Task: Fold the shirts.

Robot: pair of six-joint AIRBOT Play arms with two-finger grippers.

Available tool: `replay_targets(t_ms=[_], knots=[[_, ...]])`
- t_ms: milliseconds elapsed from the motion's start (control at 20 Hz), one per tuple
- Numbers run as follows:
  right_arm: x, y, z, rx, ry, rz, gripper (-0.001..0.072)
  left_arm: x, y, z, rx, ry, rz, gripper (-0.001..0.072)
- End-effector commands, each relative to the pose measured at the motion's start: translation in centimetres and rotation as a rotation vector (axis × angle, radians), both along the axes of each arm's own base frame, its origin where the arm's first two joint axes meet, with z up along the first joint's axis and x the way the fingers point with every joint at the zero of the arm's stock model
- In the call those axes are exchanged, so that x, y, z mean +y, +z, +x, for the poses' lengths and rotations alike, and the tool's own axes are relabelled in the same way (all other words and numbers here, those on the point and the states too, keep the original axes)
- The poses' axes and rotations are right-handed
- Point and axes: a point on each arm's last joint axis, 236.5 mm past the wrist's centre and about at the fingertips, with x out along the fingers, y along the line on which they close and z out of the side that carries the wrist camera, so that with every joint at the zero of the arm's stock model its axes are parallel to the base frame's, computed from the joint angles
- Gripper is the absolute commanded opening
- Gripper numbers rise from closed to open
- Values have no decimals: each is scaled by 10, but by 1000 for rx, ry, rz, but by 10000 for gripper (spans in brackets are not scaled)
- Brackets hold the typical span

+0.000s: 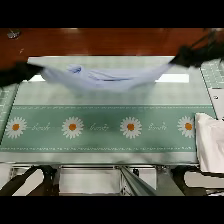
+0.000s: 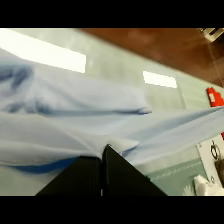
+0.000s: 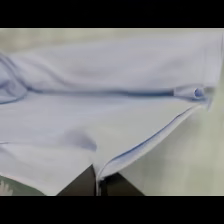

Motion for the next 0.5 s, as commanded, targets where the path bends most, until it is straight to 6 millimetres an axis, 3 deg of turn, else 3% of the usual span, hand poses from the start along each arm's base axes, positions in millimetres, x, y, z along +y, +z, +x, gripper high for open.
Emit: replay_targets(t_ms=[0, 100, 200, 300, 450], knots=[[1, 171, -20, -365, -13, -72, 19, -3, 161, -14, -327, 22, 120, 16], [3, 226, -62, -514, -26, -115, 19, 1, 215, -37, -418, 81, 248, 16], [1, 249, -113, -574, -40, -191, 19, 10, 248, -69, -460, 166, 389, 16], [-3, 261, -163, -624, -68, -262, 19, 19, 266, -107, -472, 260, 508, 16], [-19, 268, -232, -665, -149, -370, 20, 35, 270, -165, -468, 396, 666, 16]])
